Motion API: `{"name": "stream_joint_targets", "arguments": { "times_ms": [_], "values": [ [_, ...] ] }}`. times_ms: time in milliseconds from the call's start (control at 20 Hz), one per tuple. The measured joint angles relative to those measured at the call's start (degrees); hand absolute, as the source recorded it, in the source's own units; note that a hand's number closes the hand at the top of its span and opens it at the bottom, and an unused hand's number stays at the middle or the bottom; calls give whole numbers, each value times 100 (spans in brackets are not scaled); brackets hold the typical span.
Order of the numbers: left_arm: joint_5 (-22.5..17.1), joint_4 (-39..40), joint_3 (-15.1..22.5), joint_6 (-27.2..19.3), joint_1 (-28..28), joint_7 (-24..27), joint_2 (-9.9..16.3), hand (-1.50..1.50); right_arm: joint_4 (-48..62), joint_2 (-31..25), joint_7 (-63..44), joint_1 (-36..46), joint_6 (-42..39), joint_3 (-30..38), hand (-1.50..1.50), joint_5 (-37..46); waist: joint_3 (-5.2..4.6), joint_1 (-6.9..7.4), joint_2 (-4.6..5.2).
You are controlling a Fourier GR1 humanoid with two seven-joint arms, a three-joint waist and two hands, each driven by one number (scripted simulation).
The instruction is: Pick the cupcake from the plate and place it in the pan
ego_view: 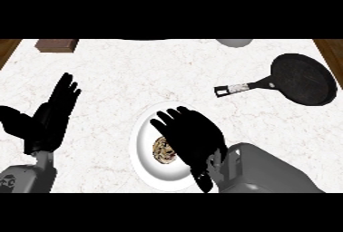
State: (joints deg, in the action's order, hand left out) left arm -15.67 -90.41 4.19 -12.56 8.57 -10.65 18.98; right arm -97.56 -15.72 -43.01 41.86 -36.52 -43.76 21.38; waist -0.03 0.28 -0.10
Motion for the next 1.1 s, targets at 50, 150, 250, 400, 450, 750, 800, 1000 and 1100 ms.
{"name": "stream_joint_targets", "arguments": {
  "times_ms": [50, 150, 250, 400, 450, 750, 800, 1000, 1100],
  "values": [
    [-3, -50, -25, 22, -5, -32, 7, 0, 0, 102, -87, 36, -42, -13, -150, 97, 1, 0, 0],
    [10, -18, -78, 51, 21, -50, 4, 0, -280, 172, -363, -70, -150, -78, -150, 229, 1, -22, -4],
    [71, 19, -72, 66, 42, -22, -69, 0, -254, 347, -399, -106, -191, -111, -150, 448, 1, -21, -2],
    [112, 92, -127, 118, 113, -42, -139, 0, -235, 663, -393, -77, -332, 48, -150, 599, 1, -20, 2],
    [95, 151, -190, 179, 170, -43, -117, 0, -169, 798, -400, -87, -329, 16, -150, 713, 1, -20, 3],
    [247, -93, -181, 163, 34, -149, -216, 0, 393, 1273, -403, -197, -354, -132, -150, 1239, 2, 4, 4],
    [247, -119, -207, 187, 23, -193, -202, 0, 439, 1325, -432, -201, -350, -149, -150, 1271, 2, 5, 5],
    [369, -72, -208, 158, 87, -199, -310, 0, 817, 1429, -388, -180, -352, -108, -150, 1526, 2, 2, 7],
    [370, -92, -265, 224, 36, -179, -334, 0, 874, 1479, -291, -266, -376, -55, -150, 1730, 2, -2, 7]
  ]
}}
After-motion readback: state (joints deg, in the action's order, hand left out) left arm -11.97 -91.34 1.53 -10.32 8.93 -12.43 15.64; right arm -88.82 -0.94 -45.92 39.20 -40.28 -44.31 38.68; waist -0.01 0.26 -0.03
